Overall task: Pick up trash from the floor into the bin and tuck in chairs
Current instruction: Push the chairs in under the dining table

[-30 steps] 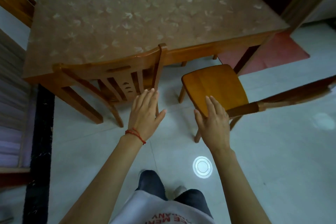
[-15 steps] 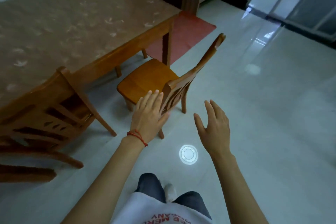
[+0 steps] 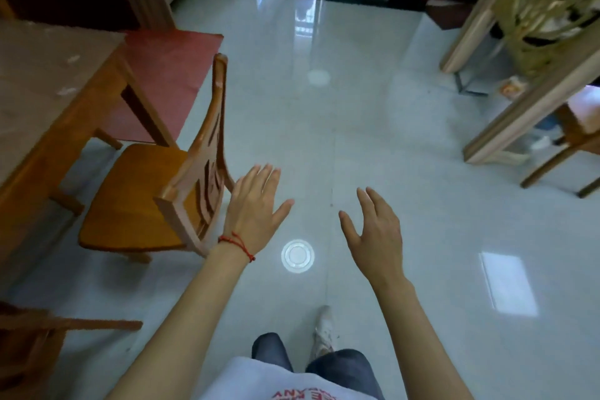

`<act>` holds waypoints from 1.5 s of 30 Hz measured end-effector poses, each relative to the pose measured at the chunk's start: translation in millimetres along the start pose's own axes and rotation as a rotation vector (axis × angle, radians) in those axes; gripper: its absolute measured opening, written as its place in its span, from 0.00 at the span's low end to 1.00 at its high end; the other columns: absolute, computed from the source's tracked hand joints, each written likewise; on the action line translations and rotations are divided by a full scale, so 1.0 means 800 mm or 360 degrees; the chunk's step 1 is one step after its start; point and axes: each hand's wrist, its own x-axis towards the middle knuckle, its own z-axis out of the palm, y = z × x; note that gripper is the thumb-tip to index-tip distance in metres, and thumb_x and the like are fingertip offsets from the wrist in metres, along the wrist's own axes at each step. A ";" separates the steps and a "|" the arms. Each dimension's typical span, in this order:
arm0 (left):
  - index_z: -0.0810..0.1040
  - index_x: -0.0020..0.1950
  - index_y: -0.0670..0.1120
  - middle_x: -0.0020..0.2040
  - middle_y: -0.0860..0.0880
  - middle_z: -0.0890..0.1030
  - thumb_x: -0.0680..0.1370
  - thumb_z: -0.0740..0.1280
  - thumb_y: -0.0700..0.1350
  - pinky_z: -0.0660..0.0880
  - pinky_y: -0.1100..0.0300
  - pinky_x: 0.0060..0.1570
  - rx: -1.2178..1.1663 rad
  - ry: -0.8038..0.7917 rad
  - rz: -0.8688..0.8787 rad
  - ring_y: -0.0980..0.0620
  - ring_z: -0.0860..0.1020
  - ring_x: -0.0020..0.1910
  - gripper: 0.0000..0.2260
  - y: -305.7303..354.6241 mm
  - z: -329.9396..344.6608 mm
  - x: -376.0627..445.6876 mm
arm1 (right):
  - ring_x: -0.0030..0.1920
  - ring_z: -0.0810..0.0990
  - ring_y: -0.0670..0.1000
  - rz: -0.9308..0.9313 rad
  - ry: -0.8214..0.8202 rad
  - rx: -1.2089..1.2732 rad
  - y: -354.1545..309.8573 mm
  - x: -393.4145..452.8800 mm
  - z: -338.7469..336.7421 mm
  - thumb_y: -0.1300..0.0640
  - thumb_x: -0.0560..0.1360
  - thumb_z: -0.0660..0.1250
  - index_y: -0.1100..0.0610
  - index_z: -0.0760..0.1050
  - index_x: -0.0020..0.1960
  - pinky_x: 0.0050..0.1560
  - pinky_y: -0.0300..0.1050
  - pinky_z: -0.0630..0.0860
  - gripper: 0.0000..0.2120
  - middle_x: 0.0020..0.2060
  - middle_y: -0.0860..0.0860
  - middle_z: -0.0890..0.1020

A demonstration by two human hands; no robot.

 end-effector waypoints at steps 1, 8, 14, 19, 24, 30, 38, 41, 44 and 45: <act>0.68 0.66 0.36 0.65 0.36 0.72 0.75 0.66 0.49 0.64 0.42 0.66 -0.0001 -0.0017 0.0020 0.37 0.68 0.67 0.24 0.006 0.005 0.011 | 0.66 0.70 0.59 0.0024 0.0011 -0.0008 0.009 0.005 -0.003 0.53 0.74 0.66 0.62 0.69 0.65 0.65 0.54 0.65 0.23 0.65 0.61 0.73; 0.65 0.68 0.38 0.69 0.38 0.69 0.76 0.63 0.50 0.60 0.45 0.69 -0.0005 -0.0060 0.0070 0.40 0.63 0.70 0.25 0.048 0.050 0.100 | 0.67 0.69 0.57 0.0096 0.0040 -0.0040 0.078 0.081 -0.022 0.51 0.75 0.64 0.60 0.68 0.67 0.66 0.51 0.63 0.23 0.66 0.60 0.71; 0.65 0.68 0.38 0.69 0.38 0.69 0.76 0.63 0.50 0.60 0.45 0.69 0.0009 -0.0066 -0.0054 0.40 0.63 0.70 0.25 0.080 0.077 0.178 | 0.68 0.67 0.56 0.0018 -0.0028 -0.0041 0.128 0.179 -0.043 0.51 0.75 0.64 0.59 0.67 0.68 0.67 0.49 0.61 0.24 0.67 0.58 0.70; 0.65 0.68 0.38 0.69 0.38 0.69 0.76 0.63 0.51 0.61 0.44 0.69 0.0019 -0.0081 -0.0167 0.39 0.63 0.70 0.25 0.088 0.090 0.234 | 0.69 0.65 0.55 -0.0051 -0.0148 -0.0032 0.148 0.258 -0.040 0.50 0.76 0.62 0.58 0.65 0.69 0.68 0.47 0.59 0.24 0.69 0.57 0.68; 0.67 0.67 0.37 0.67 0.37 0.70 0.75 0.65 0.50 0.63 0.43 0.68 0.0047 -0.0070 -0.0240 0.38 0.65 0.69 0.25 0.065 0.098 0.283 | 0.69 0.66 0.56 -0.0116 -0.0217 0.0034 0.140 0.325 -0.014 0.50 0.75 0.63 0.59 0.66 0.68 0.67 0.51 0.61 0.24 0.68 0.58 0.69; 0.63 0.70 0.40 0.71 0.40 0.66 0.77 0.60 0.53 0.58 0.47 0.71 0.0095 -0.0088 -0.0391 0.42 0.60 0.72 0.26 0.011 0.100 0.351 | 0.68 0.67 0.57 -0.0247 -0.0293 0.0051 0.108 0.419 0.023 0.51 0.75 0.63 0.59 0.66 0.68 0.67 0.50 0.62 0.24 0.68 0.58 0.70; 0.61 0.71 0.41 0.73 0.42 0.63 0.78 0.59 0.54 0.55 0.49 0.72 0.0078 -0.0067 -0.0602 0.43 0.58 0.73 0.26 -0.033 0.093 0.406 | 0.67 0.69 0.59 -0.0424 -0.0387 0.0085 0.068 0.508 0.063 0.52 0.75 0.65 0.60 0.67 0.67 0.66 0.53 0.64 0.23 0.66 0.59 0.71; 0.61 0.71 0.41 0.72 0.41 0.64 0.77 0.59 0.53 0.55 0.49 0.71 0.0005 0.0019 -0.0772 0.42 0.58 0.73 0.26 -0.042 0.088 0.413 | 0.67 0.68 0.58 -0.0574 -0.0497 0.0099 0.049 0.534 0.080 0.52 0.75 0.64 0.60 0.67 0.67 0.66 0.52 0.63 0.23 0.67 0.59 0.71; 0.61 0.71 0.42 0.72 0.41 0.64 0.77 0.58 0.54 0.56 0.50 0.71 -0.0020 0.0126 -0.0972 0.43 0.57 0.73 0.27 -0.050 0.083 0.415 | 0.67 0.68 0.58 -0.0724 -0.0609 0.0147 0.027 0.561 0.096 0.51 0.75 0.64 0.59 0.67 0.67 0.66 0.51 0.63 0.23 0.67 0.58 0.71; 0.60 0.71 0.42 0.73 0.42 0.64 0.77 0.58 0.55 0.56 0.50 0.71 -0.0010 0.0151 -0.1034 0.43 0.57 0.73 0.27 -0.052 0.082 0.415 | 0.67 0.68 0.57 -0.0784 -0.0652 0.0160 0.020 0.569 0.102 0.51 0.76 0.63 0.59 0.67 0.68 0.66 0.51 0.63 0.23 0.67 0.58 0.70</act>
